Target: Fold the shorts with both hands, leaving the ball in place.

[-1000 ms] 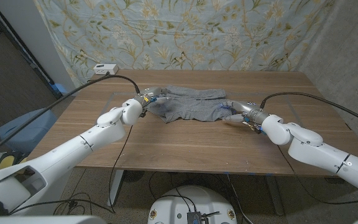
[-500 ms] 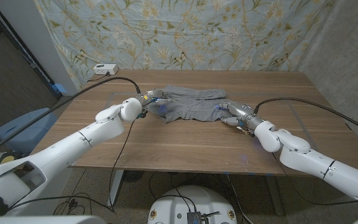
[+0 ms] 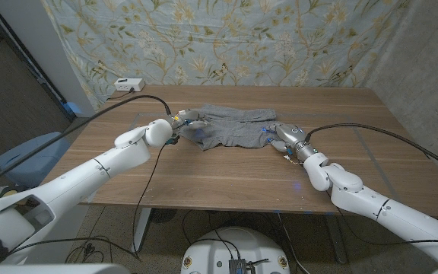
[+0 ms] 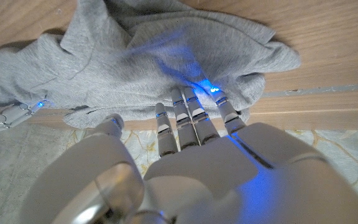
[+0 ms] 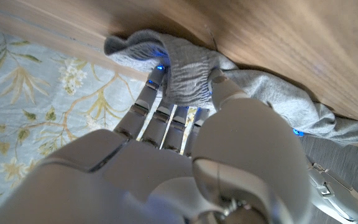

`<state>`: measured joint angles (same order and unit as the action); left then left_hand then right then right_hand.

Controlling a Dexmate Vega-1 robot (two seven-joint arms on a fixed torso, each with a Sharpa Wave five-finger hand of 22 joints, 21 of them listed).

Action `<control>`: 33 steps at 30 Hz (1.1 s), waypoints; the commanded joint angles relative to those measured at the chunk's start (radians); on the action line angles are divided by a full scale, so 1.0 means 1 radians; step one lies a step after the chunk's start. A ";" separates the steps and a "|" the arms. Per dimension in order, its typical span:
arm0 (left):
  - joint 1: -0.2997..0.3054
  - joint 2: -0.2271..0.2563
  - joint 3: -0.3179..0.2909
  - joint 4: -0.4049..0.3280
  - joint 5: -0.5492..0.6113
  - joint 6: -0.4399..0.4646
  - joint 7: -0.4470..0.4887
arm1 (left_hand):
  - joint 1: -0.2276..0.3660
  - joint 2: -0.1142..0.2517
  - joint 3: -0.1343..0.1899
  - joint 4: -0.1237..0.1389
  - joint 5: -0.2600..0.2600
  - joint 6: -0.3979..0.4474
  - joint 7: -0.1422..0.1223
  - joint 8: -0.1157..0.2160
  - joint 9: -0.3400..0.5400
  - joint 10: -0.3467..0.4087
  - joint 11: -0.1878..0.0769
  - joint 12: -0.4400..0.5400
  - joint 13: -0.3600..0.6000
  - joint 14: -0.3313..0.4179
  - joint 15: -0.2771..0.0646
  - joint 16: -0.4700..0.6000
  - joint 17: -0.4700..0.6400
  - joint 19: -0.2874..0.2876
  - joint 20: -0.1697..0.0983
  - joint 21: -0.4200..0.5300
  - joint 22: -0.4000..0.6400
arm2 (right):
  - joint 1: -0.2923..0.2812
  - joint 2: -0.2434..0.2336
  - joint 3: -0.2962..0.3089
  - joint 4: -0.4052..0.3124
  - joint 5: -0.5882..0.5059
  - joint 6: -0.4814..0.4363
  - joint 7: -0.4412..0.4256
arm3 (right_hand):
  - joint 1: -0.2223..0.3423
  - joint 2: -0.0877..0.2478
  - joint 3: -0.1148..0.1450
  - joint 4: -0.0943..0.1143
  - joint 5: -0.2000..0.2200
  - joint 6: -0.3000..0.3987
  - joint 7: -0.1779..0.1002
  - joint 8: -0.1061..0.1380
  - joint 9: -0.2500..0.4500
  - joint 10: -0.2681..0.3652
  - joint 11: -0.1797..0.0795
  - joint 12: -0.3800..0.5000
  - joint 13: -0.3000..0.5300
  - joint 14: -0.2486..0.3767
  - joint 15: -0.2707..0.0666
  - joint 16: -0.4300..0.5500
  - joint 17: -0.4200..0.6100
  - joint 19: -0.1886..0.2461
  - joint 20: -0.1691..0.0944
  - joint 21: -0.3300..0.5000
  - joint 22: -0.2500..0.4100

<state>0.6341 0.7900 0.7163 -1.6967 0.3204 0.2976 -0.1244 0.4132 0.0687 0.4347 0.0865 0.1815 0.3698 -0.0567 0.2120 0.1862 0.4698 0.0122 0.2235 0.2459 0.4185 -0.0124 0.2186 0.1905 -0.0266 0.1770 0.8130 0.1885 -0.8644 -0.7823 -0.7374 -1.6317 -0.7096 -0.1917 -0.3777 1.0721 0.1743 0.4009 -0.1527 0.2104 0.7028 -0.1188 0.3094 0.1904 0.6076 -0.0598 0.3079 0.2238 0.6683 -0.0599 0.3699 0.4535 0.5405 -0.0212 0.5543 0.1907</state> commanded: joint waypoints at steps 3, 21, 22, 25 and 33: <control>-0.015 0.006 0.012 0.014 -0.024 0.000 -0.025 | -0.013 -0.001 -0.005 0.002 0.005 0.008 0.006 0.000 0.001 0.008 0.005 0.005 0.001 0.008 -0.002 0.004 0.002 0.010 0.002 -0.005 0.002 | 0.073 0.078 -0.063 0.141 -0.079 0.062 -0.202 | 0.021 0.023 0.041 0.028 -0.018 0.190 0.021 0.044 -0.001 0.148 0.008 0.036 -0.001 0.093 -0.151 0.042 0.025 0.028 -0.009 0.041 0.010; -0.033 0.007 0.028 0.033 -0.044 -0.001 -0.062 | -0.039 0.003 -0.013 0.011 0.008 0.031 0.019 -0.002 0.000 -0.001 0.011 -0.001 -0.007 -0.011 -0.004 -0.006 0.002 -0.002 0.011 -0.016 0.002 | 0.202 0.087 -0.118 0.170 -0.187 0.148 -0.245 | 0.029 0.019 0.062 0.034 -0.023 0.211 0.017 0.040 0.000 0.164 0.001 0.032 -0.002 0.091 -0.154 0.036 0.029 0.013 -0.020 0.050 0.011; -0.033 0.007 0.029 0.033 -0.045 -0.003 -0.063 | -0.039 0.003 -0.013 0.011 0.008 0.032 0.019 -0.002 0.000 -0.001 0.011 -0.001 -0.007 -0.011 -0.004 -0.006 0.002 -0.003 0.012 -0.017 0.002 | 0.210 0.090 -0.123 0.175 -0.196 0.152 -0.246 | 0.030 0.019 0.063 0.034 -0.023 0.212 0.018 0.040 0.000 0.163 0.000 0.031 -0.002 0.090 -0.155 0.035 0.029 0.013 -0.022 0.051 0.011; -0.032 0.008 0.030 0.031 -0.045 -0.003 -0.064 | -0.042 0.003 -0.014 0.012 0.008 0.034 0.020 -0.002 0.000 0.000 0.010 -0.001 -0.007 -0.010 -0.003 -0.006 0.002 -0.003 0.012 -0.018 0.002 | 0.239 0.096 -0.138 0.189 -0.224 0.163 -0.244 | 0.032 0.016 0.065 0.032 -0.023 0.212 0.016 0.038 0.000 0.158 -0.007 0.027 -0.002 0.084 -0.156 0.032 0.029 0.011 -0.025 0.052 0.011; -0.025 0.016 0.024 0.024 -0.054 -0.006 -0.063 | -0.048 0.003 -0.016 0.013 0.009 0.036 0.019 -0.003 0.000 0.004 0.013 0.000 -0.009 -0.006 -0.003 -0.005 0.001 -0.003 0.011 -0.020 0.002 | 0.316 0.111 -0.175 0.233 -0.290 0.184 -0.237 | 0.039 0.014 0.068 0.028 -0.025 0.229 0.017 0.040 0.002 0.156 -0.016 0.021 -0.001 0.079 -0.162 0.029 0.030 0.006 -0.036 0.057 0.011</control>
<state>0.6033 0.7985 0.7425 -1.6674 0.2771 0.2972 -0.1842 0.3736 0.0713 0.4223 0.0989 0.1855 0.3971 -0.0376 0.2120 0.1864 0.4712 0.0211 0.2235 0.2367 0.4084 -0.0147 0.2127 0.1888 -0.0252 0.1861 0.7947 0.1883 -0.6421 -0.6907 -0.8671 -1.4485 -0.9160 -0.0400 -0.6120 1.0946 0.1855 0.4627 -0.1213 0.1885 0.9201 -0.1003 0.3478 0.1887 0.7628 -0.0683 0.3359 0.2211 0.7517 -0.0825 0.4026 0.4801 0.5448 -0.0449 0.6040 0.1979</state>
